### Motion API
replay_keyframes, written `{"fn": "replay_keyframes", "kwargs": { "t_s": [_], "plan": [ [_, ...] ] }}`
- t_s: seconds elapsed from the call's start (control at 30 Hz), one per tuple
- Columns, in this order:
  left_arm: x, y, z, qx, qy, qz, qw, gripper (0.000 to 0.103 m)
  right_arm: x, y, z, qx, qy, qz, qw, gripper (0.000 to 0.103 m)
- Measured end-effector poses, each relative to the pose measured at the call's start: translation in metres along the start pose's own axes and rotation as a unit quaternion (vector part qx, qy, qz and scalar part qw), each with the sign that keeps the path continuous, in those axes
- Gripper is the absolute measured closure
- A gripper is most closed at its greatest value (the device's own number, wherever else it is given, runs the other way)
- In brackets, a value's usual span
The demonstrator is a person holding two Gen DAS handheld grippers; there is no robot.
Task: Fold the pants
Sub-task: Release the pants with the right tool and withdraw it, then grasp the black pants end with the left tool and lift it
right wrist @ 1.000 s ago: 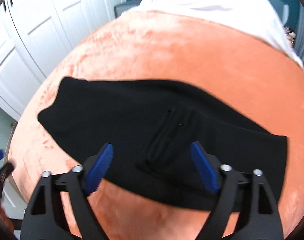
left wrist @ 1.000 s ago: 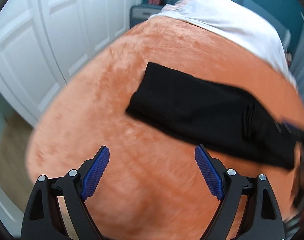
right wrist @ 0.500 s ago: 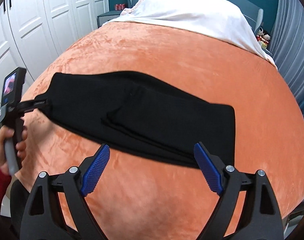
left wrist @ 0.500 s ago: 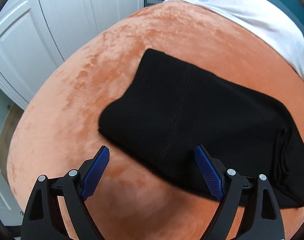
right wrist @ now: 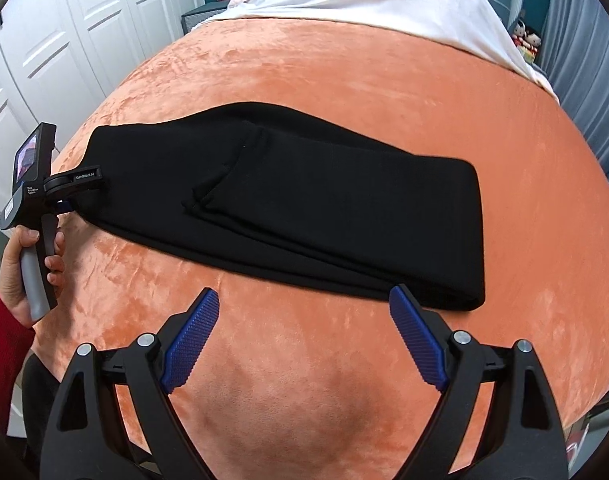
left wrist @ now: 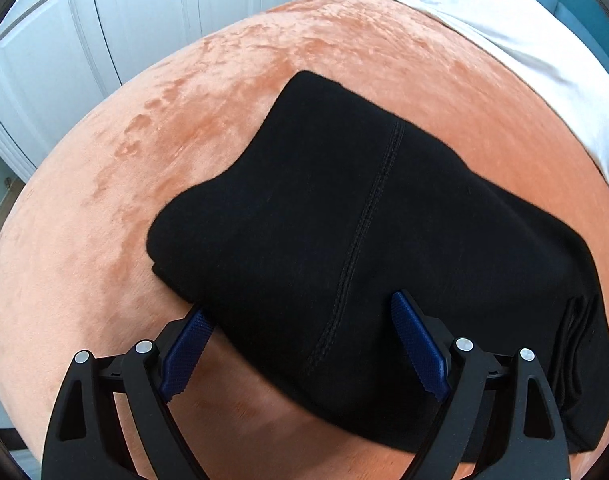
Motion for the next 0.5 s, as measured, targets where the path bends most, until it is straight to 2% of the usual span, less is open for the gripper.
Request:
{"fn": "replay_keyframes", "kwargs": {
  "t_s": [0.03,0.13,0.17,0.2,0.33,0.4,0.5],
  "plan": [
    [0.000,-0.002,0.000,-0.005,0.003,-0.002,1.0000,0.018,0.000,0.001,-0.002,0.002,0.000,0.001,1.000,0.017],
    [-0.002,-0.005,0.003,-0.024,0.009,-0.010,0.9996,0.033,0.002,0.004,-0.005,0.006,0.001,0.006,1.000,0.017],
    [-0.003,-0.006,0.004,-0.026,0.007,-0.012,0.9996,0.041,0.002,0.005,-0.006,0.006,0.003,0.007,1.000,0.017],
    [-0.003,-0.008,0.003,-0.024,0.003,-0.016,0.9996,0.051,0.002,0.006,-0.007,0.006,0.003,0.008,1.000,0.017],
    [-0.008,-0.011,0.000,-0.004,-0.011,-0.028,0.9995,0.065,0.005,0.009,-0.012,0.013,0.003,0.014,1.000,0.016],
    [-0.012,-0.009,-0.004,0.012,-0.019,-0.042,0.9989,0.078,0.006,0.010,-0.015,0.017,0.003,0.016,1.000,0.016],
    [-0.020,-0.010,-0.010,0.024,-0.020,-0.056,0.9980,0.089,0.007,0.012,-0.019,0.022,0.002,0.018,1.000,0.016]
  ]
}}
Point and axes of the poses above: each gripper's, at about its wrist camera, not at the fingertips, and x roughly the way its jaws point, z to its left, y to its underside, the point moved 2 cm from there along x, roughly the way its jaws point, and after that the axes turned 11 degrees about -y, right-handed, at the moved point
